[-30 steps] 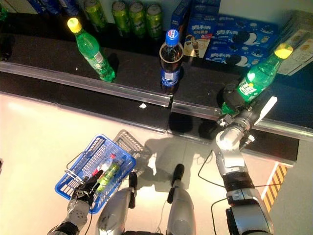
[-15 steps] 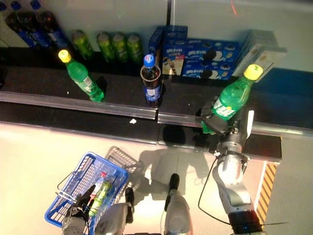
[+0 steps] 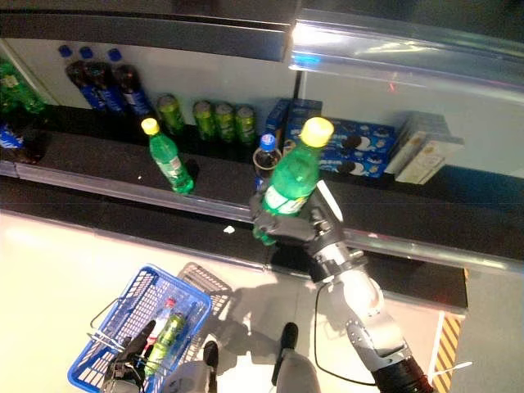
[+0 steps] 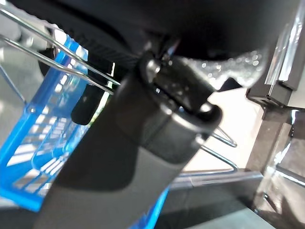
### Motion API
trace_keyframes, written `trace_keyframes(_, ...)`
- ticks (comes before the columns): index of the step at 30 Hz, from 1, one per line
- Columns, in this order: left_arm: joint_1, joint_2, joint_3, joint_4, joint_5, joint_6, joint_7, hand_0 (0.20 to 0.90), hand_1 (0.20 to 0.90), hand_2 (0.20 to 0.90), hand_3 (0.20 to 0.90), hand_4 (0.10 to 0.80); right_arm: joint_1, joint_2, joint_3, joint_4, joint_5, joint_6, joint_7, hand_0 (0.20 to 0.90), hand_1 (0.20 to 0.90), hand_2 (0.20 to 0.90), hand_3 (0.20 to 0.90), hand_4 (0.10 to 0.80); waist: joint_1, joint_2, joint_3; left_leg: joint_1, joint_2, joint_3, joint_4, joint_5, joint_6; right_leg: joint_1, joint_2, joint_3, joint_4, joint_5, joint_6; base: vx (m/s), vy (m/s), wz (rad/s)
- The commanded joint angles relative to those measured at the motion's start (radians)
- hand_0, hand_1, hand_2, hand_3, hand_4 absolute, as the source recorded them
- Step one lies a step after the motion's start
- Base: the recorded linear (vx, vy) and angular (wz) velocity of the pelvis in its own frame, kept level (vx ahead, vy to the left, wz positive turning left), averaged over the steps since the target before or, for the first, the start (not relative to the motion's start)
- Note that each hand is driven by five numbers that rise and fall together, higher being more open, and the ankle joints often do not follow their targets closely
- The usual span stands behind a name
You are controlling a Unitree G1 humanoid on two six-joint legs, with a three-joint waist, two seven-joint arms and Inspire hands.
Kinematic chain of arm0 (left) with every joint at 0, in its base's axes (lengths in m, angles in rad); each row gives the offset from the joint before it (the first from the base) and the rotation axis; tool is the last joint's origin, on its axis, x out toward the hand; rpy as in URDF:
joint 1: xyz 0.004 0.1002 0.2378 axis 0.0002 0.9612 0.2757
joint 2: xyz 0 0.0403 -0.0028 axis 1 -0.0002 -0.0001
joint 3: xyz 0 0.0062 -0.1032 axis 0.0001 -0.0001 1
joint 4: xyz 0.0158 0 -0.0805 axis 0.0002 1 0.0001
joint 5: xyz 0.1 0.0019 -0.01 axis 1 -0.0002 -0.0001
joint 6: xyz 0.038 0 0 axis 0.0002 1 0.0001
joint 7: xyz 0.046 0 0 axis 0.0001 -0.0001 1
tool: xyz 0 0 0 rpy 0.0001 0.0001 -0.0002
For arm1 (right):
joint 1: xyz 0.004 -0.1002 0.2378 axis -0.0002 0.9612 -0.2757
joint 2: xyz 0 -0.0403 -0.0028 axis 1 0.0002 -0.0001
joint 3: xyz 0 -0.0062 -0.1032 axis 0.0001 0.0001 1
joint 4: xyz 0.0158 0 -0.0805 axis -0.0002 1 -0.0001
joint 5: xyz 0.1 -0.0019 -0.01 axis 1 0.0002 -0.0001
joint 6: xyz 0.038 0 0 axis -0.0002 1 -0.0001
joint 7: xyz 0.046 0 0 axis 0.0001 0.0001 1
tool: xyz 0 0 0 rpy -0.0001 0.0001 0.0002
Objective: Pick up the drink and place into the basket.
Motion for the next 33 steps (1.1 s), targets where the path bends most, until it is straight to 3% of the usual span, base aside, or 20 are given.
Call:
trace_keyframes(1, 0.038, 0.065, -0.04, -0.261, -0.015, -0.151, -0.131, 0.3, 0.3, 0.3, 0.2, 0.1, -0.151, 0.013, 0.015, -0.186, 0.053, -0.112, 0.043, 0.3, 0.3, 0.3, 0.2, 0.1, 0.023, -0.002, -0.121, -0.063, -0.003, 0.022, 0.079, 0.04, -0.004, 0.083, 0.016, 0.015, 0.059, -0.157, 0.003, -0.055, 0.018, 0.28)
trace_keyframes(8, 0.077, 0.137, -0.108, -0.622, 0.043, -0.107, -0.09, 0.3, 0.3, 0.3, 0.2, 0.1, -0.224, 0.05, 0.122, -0.193, 0.011, -0.1, 0.013, 0.3, 0.3, 0.3, 0.2, 0.1, 0.116, 0.005, -0.082, -0.094, -0.03, -0.064, 0.057, 0.052, 0.001, 0.089, -0.003, -0.053, 0.062, -0.149, 0.006, -0.071, 0.007, 0.4)
trace_keyframes(17, 0.095, 0.225, -0.162, -0.913, 0.114, -0.019, -0.136, 0.3, 0.3, 0.3, 0.2, 0.1, -0.322, 0.116, 0.247, -0.116, -0.064, -0.107, -0.162, 0.3, 0.3, 0.3, 0.2, 0.1, 0.233, 0.008, -0.066, -0.13, -0.068, -0.18, 0.062, 0.068, 0.006, 0.111, -0.011, -0.132, 0.053, -0.141, 0.006, -0.004, -0.018, 0.43)
trace_keyframes(33, 0.062, 0.319, -0.204, -1.13, 0.037, 0.071, -0.305, 0.3, 0.3, 0.3, 0.2, 0.1, -0.425, 0.184, 0.35, 0.105, -0.14, -0.107, -0.396, 0.3, 0.3, 0.3, 0.2, 0.1, 0.355, -0.008, -0.062, -0.151, -0.107, -0.298, 0.087, 0.068, 0.012, 0.155, -0.009, -0.214, 0.041, -0.133, 0.01, 0.048, -0.031, 0.29)
